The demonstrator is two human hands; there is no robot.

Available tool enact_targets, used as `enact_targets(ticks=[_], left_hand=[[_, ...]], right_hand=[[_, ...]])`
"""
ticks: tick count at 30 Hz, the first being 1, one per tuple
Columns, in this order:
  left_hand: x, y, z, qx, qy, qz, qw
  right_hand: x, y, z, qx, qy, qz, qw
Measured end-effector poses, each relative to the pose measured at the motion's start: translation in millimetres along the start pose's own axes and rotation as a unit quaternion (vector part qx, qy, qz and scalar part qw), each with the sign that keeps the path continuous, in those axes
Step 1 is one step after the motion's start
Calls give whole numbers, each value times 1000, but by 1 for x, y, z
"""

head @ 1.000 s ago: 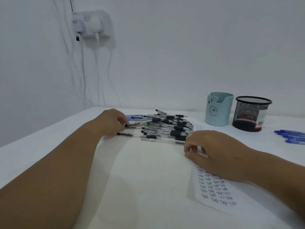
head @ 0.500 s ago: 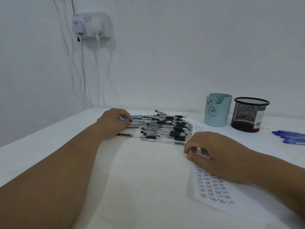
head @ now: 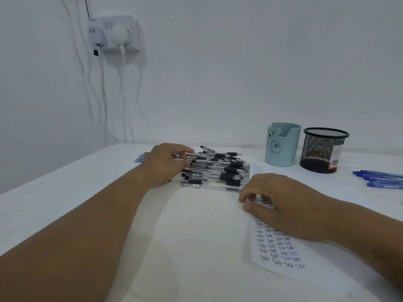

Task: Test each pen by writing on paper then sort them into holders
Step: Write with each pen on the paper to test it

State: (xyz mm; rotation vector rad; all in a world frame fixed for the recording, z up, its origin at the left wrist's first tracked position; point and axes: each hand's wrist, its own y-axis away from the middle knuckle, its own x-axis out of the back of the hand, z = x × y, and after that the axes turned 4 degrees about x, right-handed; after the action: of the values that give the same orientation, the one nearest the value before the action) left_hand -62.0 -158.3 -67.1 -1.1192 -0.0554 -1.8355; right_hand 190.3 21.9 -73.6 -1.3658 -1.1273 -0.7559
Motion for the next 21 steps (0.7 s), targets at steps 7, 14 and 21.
enact_targets(ticks=[7, 14, 21], left_hand=[[24, -4, -26, 123, -139, -18, 983], [29, -3, -27, 104, -115, -26, 988], [17, -4, -22, 113, -194, 9, 974]], right_hand=[[0, 1, 0, -2, -4, -4, 1000], [1, 2, -1, -9, -9, -7, 1000], [3, 1, -3, -14, -11, -10, 1000]])
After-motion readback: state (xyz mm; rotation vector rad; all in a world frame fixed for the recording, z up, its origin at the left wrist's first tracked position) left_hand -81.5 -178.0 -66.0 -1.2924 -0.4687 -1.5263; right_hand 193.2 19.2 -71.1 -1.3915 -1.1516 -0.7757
